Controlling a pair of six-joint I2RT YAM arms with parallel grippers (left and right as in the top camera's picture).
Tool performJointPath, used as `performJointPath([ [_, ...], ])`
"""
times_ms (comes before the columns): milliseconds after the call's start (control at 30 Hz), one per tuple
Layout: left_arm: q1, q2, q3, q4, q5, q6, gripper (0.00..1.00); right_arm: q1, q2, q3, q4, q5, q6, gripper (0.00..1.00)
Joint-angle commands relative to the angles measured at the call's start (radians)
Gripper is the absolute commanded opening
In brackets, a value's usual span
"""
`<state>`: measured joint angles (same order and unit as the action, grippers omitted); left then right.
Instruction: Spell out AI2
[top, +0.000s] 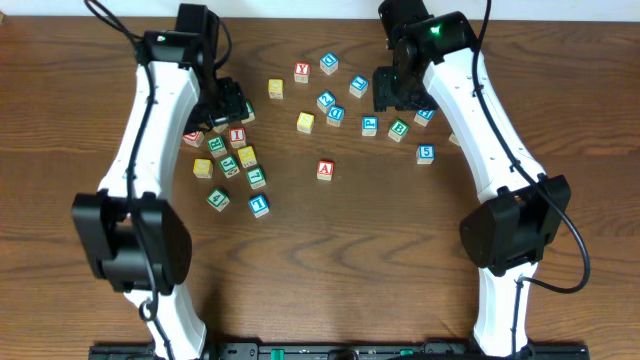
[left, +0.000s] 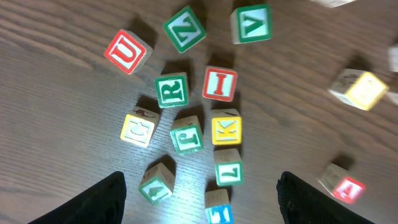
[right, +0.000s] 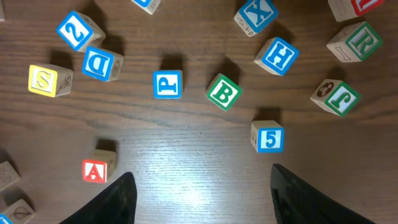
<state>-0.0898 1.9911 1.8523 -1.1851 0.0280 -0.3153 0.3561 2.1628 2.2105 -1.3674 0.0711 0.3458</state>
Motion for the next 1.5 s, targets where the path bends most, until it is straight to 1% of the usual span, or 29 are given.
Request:
performJointPath([
  [0,-0.001,0.039,0.017,0.016,-0.019,-0.012,0.76,-0.023,0.006,0.002,0.013,0.007,-0.014,0.64],
  [300,-0.002,0.128,0.017,0.090,-0.016,0.003,0.76,-0.127,0.006,0.002,-0.013,-0.003,-0.030,0.67],
  [367,-0.002,0.145,0.017,0.108,-0.010,0.020,0.74,-0.142,0.006,0.002,-0.018,-0.003,-0.029,0.67],
  [467,-0.003,0.173,0.017,0.132,-0.010,0.030,0.73,-0.155,0.006,0.002,-0.024,-0.002,-0.030,0.71],
  [867,-0.031,0.262,0.017,0.183,-0.011,0.029,0.73,-0.158,0.006,0.002,-0.037,-0.002,-0.034,0.76],
  [1033,-0.031,0.272,0.016,0.201,-0.018,0.029,0.65,-0.158,0.007,0.002,-0.047,-0.002,-0.034,0.76],
  [1100,-0.031,0.272,0.016,0.208,-0.018,0.029,0.63,-0.158,0.007,0.002,-0.047,-0.002,-0.034,0.76],
  [1467,-0.030,0.276,-0.055,0.283,-0.019,0.026,0.62,-0.158,0.007,0.002,-0.047,-0.002,-0.034,0.78],
])
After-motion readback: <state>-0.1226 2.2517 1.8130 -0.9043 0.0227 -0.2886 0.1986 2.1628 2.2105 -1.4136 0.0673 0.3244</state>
